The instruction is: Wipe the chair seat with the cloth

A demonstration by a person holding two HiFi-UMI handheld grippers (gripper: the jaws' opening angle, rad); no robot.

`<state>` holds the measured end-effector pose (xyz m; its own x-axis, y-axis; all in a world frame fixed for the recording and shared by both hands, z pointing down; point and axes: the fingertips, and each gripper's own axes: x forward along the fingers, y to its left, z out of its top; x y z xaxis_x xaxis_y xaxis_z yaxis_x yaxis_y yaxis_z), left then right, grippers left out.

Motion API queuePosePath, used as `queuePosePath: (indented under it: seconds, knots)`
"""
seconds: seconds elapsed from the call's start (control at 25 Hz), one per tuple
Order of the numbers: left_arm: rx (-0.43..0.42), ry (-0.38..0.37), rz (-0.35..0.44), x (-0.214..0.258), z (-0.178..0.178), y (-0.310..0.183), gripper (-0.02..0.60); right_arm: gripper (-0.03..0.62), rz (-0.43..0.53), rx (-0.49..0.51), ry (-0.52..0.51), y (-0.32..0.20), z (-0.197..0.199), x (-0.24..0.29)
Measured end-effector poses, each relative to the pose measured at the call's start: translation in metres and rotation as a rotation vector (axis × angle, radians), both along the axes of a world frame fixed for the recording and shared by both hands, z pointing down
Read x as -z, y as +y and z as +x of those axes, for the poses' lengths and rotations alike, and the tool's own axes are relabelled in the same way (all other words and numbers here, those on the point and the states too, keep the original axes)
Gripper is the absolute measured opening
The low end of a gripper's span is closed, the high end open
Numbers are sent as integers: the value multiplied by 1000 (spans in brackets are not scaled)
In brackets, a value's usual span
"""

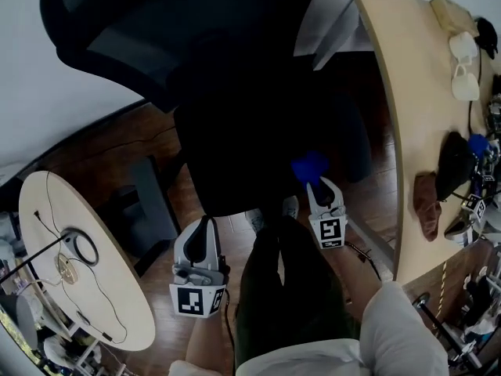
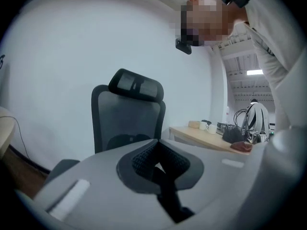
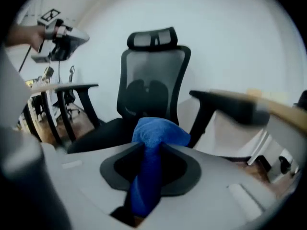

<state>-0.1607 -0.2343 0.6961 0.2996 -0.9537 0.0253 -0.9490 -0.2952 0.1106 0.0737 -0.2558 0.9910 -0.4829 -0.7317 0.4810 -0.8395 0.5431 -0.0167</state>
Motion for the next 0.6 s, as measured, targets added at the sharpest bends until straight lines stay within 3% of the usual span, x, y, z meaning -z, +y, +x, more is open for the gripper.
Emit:
queuePosePath:
  seconds: [0.08, 0.16, 0.28, 0.36, 0.48, 0.6]
  knots:
    - [-4, -24, 35, 63, -5, 1, 35, 92, -9, -15, -78, 19, -21, 104]
    - [-19, -84, 117, 171, -8, -24, 35, 92, 77, -22, -172, 3, -39, 243]
    - [-33, -185, 240, 347, 8, -53, 35, 92, 324, -36, -313, -50, -28, 487]
    - [-11, -222, 275, 423, 26, -34, 35, 94, 503, -27, -376, -38, -2, 610]
    - [33, -248, 309, 491, 23, 9, 35, 94, 731, -26, -457, 1, 12, 740]
    - [30, -266, 378, 535, 25, 52, 35, 94, 834, -48, -490, 44, 24, 812]
